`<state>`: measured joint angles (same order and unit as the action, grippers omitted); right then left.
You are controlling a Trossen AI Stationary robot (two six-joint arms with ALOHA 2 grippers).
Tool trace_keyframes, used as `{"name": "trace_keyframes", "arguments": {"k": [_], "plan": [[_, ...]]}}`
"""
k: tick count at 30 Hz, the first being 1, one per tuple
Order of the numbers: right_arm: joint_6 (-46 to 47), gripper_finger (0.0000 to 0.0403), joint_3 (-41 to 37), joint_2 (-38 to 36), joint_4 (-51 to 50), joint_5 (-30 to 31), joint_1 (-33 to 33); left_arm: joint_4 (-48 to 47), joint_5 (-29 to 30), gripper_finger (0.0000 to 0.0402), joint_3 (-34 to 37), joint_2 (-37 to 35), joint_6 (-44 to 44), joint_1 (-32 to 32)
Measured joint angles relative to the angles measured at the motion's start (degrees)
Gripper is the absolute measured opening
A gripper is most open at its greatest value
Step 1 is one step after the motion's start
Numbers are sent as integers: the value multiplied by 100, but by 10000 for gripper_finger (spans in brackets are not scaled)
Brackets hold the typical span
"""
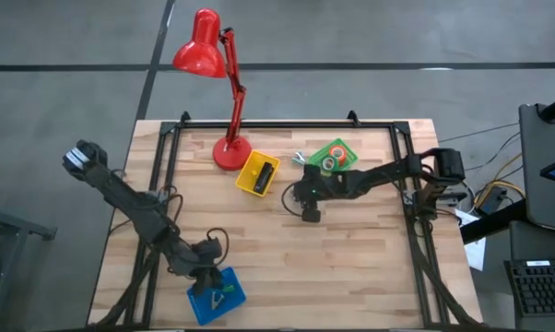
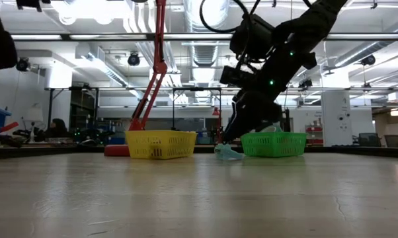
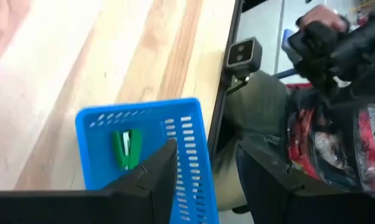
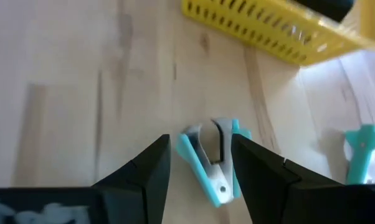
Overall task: Pick and place Stapler, Stapler remover, tape
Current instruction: Put the bottom blue staple remover into the blue bin
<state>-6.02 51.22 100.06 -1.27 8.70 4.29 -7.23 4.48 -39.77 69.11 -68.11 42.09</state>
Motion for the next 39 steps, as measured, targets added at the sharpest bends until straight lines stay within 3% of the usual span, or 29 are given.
{"name": "trace_keyframes", "arguments": {"k": [10,16,20,25,29,36,39], "plan": [[-81,131,-17,365,79,43,22,14,58,165,0,-123,84,-2],[-83,72,-20,366,107,43,17,6,114,165,0,-123,233,-5],[-66,21,-13,353,124,-42,0,-4,343,163,0,-123,400,-16],[13,11,-11,290,141,-130,-111,-4,943,163,0,-123,739,-97],[134,8,-13,57,252,-711,-340,-4,1739,163,0,-123,1323,-159],[408,7,2,-712,791,-2581,-877,38,2750,163,3,-123,2626,-164],[439,7,7,-1052,1319,-2729,-1138,281,3296,163,4,-98,2631,-194]]}}
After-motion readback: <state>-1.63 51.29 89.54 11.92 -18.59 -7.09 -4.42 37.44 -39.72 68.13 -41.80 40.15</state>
